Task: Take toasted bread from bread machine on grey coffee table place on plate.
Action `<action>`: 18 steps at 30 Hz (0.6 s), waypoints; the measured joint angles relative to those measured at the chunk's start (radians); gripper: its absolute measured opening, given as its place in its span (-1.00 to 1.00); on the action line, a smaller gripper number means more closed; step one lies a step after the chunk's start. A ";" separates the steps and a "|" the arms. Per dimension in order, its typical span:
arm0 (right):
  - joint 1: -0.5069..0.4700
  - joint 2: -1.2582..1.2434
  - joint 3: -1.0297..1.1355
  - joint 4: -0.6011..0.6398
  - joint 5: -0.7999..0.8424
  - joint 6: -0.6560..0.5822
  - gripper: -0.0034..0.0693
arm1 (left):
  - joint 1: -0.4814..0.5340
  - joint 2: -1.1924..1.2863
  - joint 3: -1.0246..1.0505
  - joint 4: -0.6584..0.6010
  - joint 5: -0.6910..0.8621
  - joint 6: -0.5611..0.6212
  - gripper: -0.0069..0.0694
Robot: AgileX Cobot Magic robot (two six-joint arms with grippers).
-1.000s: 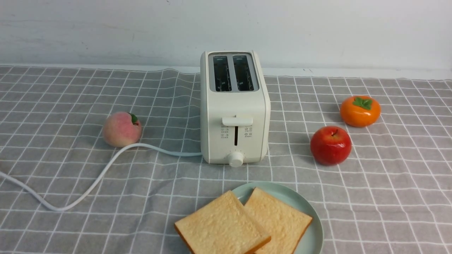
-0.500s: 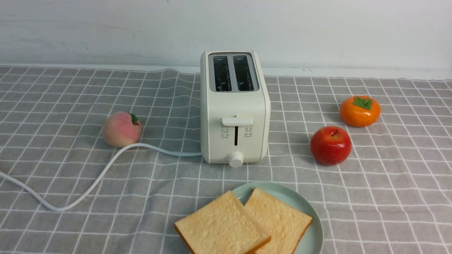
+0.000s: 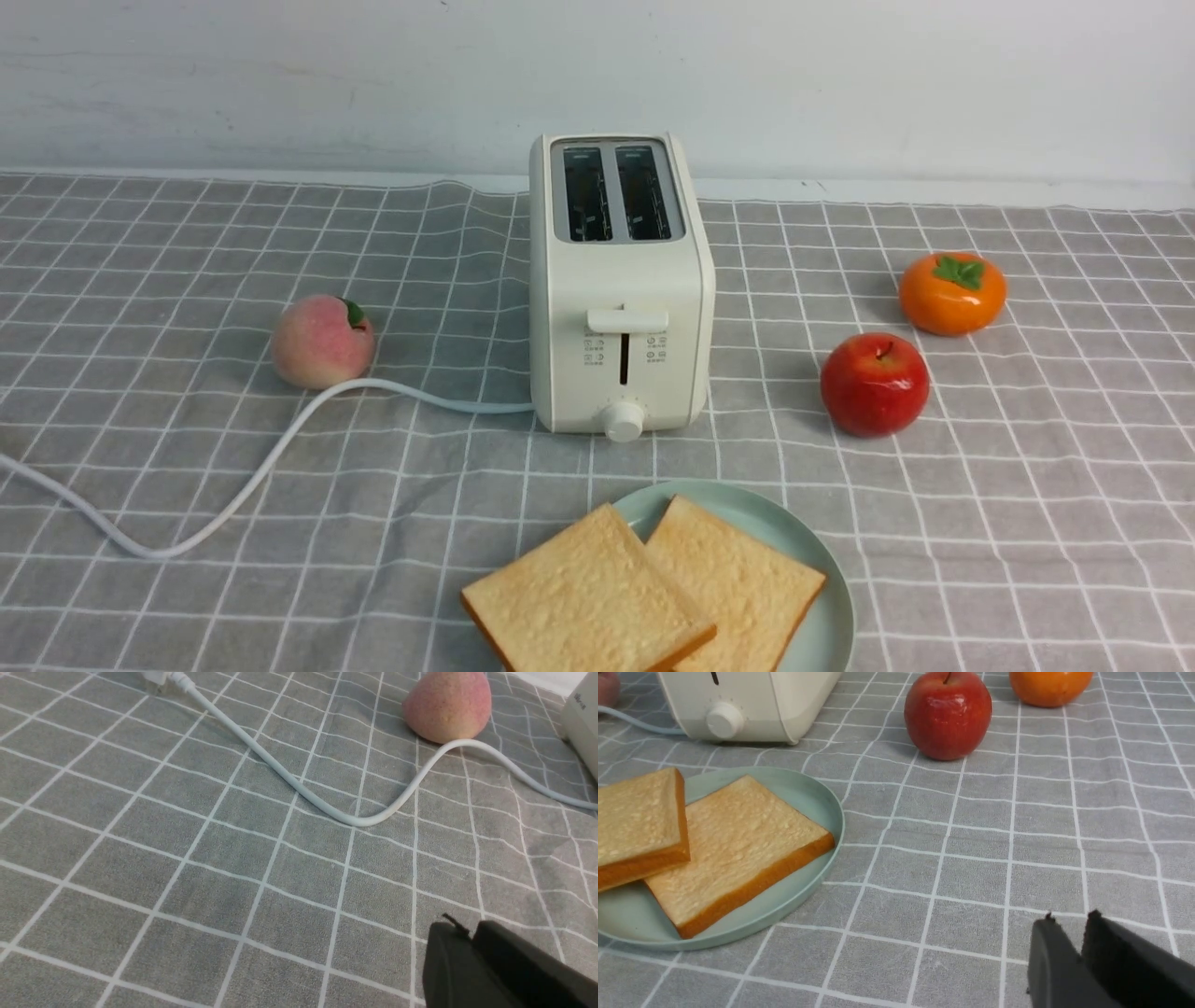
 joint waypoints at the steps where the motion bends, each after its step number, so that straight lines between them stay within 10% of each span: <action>1: -0.001 0.000 0.000 0.000 0.000 0.000 -0.59 | 0.000 0.000 0.000 0.000 0.000 0.000 -0.66; 18: -0.001 0.000 -0.001 0.009 0.006 0.000 -0.54 | 0.000 0.000 0.000 0.000 0.000 0.000 -0.61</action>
